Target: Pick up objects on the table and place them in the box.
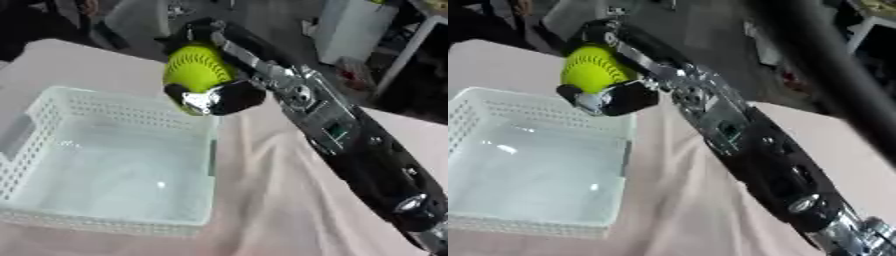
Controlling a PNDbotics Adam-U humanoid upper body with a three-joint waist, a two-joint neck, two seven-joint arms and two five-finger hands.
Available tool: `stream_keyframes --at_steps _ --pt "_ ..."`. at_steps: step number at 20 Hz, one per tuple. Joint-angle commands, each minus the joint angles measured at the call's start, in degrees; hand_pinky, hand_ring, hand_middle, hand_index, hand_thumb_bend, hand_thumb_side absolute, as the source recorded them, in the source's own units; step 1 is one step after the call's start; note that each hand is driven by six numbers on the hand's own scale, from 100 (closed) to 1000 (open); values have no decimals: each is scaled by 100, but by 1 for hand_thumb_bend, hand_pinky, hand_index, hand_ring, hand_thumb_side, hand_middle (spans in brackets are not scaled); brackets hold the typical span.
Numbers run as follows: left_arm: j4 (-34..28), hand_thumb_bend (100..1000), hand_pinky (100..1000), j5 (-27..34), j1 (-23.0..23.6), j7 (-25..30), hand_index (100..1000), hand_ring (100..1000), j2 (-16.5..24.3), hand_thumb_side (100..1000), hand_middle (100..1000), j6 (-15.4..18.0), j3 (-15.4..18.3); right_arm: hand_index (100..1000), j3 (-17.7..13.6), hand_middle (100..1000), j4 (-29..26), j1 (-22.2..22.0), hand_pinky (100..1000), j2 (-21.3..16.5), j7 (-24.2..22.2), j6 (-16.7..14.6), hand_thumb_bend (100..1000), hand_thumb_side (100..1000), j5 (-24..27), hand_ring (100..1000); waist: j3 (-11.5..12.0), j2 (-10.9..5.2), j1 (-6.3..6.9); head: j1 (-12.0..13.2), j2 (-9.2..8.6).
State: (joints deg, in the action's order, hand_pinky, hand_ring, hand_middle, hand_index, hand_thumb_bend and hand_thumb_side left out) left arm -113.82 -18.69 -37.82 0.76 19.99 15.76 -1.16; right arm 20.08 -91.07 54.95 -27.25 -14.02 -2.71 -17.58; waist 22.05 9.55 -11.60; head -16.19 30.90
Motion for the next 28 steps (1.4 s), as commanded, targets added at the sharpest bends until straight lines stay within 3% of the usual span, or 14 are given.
stream_keyframes --at_steps 1,2,5,6,7,8,9,10,11,12,13,17,22,28 --pt "-77 289 770 65 -121 60 813 688 -8 759 862 -11 -30 154 -69 100 -76 52 100 -97 223 -120 100 401 88 100 12 -138 34 -70 -103" --pt "-77 287 770 66 -127 72 813 688 -12 761 862 -20 -31 190 -75 100 -133 15 100 -140 306 -216 100 415 50 100 20 -139 26 -66 -115" --pt "-77 285 770 101 -161 126 814 688 -41 763 863 -28 -67 516 -107 486 -332 -147 100 -300 573 -611 100 605 -203 134 62 -137 -18 -61 -164" --pt "-77 285 770 114 -171 143 814 688 -49 763 863 -31 -73 539 -112 507 -342 -173 100 -314 624 -689 100 618 -293 163 76 -136 -30 -65 -175" --pt "-77 284 770 127 -187 161 814 687 -60 765 863 -32 -84 723 -117 701 -327 -193 192 -318 661 -750 123 766 -385 462 96 -133 -52 -73 -197" --pt "-77 284 770 139 -201 179 814 687 -69 765 863 -34 -94 740 -121 719 -298 -207 233 -314 682 -799 118 788 -462 486 113 -131 -67 -81 -215" --pt "-77 282 770 152 -220 203 814 687 -80 768 864 -37 -110 831 -138 815 -247 -220 493 -314 699 -827 155 897 -545 662 138 -126 -94 -91 -244" --pt "-77 282 770 164 -236 226 814 687 -90 768 864 -41 -121 821 -153 806 -201 -227 466 -308 722 -857 148 886 -621 640 156 -123 -108 -100 -259" --pt "-77 281 770 177 -252 246 815 687 -106 769 864 -44 -131 897 -179 873 -157 -236 640 -303 771 -885 214 993 -686 792 177 -119 -122 -106 -280" --pt "-77 281 770 190 -264 262 815 687 -121 769 864 -47 -139 902 -198 877 -117 -245 648 -300 836 -916 224 998 -737 800 193 -116 -128 -112 -292" --pt "-77 280 770 204 -275 276 815 687 -139 770 864 -50 -146 919 -219 886 -86 -253 696 -297 924 -962 329 1000 -779 840 211 -113 -132 -119 -312" --pt "-77 279 770 253 -306 332 816 687 -211 772 865 -63 -168 932 -253 889 58 -300 709 -291 1336 -1173 380 1000 -859 847 273 -108 -135 -152 -351" --pt "-77 277 770 280 -310 369 816 687 -223 773 865 -74 -167 925 -220 886 146 -329 699 -292 1558 -1306 381 1000 -890 841 286 -95 -135 -154 -344" --pt "-77 274 770 238 -236 371 816 687 -88 773 865 -71 -130 898 -207 849 -60 -415 650 -425 1520 -1314 289 1000 -837 806 139 -88 -135 -112 -358"
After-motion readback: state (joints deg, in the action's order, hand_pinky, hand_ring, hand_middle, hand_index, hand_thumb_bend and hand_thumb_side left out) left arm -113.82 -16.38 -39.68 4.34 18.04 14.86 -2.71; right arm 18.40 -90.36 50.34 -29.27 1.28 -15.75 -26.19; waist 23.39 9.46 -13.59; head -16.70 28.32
